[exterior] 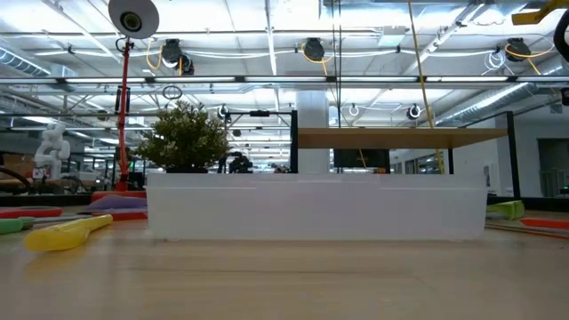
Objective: Pack school essentials
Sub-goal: Put the light blue pen into the pink supply box
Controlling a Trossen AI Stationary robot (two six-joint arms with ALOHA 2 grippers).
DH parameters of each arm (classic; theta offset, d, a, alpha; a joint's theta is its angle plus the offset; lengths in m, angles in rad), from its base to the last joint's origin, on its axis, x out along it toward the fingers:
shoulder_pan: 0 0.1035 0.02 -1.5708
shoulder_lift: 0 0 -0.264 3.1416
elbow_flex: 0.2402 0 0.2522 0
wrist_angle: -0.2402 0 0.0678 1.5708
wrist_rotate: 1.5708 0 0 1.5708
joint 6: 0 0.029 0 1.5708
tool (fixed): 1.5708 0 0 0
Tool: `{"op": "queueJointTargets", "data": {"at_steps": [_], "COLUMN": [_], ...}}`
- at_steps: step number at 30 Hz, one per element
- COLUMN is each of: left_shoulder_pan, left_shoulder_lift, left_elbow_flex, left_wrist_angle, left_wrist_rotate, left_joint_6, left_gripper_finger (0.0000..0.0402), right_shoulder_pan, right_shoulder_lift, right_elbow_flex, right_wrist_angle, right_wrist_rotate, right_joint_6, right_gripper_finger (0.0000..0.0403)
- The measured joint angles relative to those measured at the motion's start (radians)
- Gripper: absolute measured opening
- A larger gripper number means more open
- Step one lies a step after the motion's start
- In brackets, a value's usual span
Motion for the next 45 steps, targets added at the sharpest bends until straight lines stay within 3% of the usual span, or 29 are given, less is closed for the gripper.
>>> {"op": "queueJointTargets", "data": {"at_steps": [9,16,37,45], "left_shoulder_pan": [0.000,0.000,0.000,0.000], "left_shoulder_lift": [0.000,0.000,0.000,0.000], "left_elbow_flex": [0.000,0.000,0.000,0.000], "left_wrist_angle": [0.000,0.000,0.000,0.003], "left_wrist_rotate": [0.000,0.000,0.000,0.000], "left_joint_6": [0.000,0.000,0.000,0.000], "left_gripper_finger": [0.0026,0.0026,0.0026,0.0026], "right_shoulder_pan": [0.000,0.000,0.001,0.001], "right_shoulder_lift": [0.001,0.002,-0.044,-0.102], "right_elbow_flex": [0.000,-0.001,-0.007,-0.006], "right_wrist_angle": [-0.006,-0.015,0.063,0.145], "right_wrist_rotate": [0.000,-0.003,0.023,0.192], "right_joint_6": [-0.034,-0.050,-0.130,-0.258], "right_gripper_finger": [0.0059,0.0035,0.0035,0.0036]}}
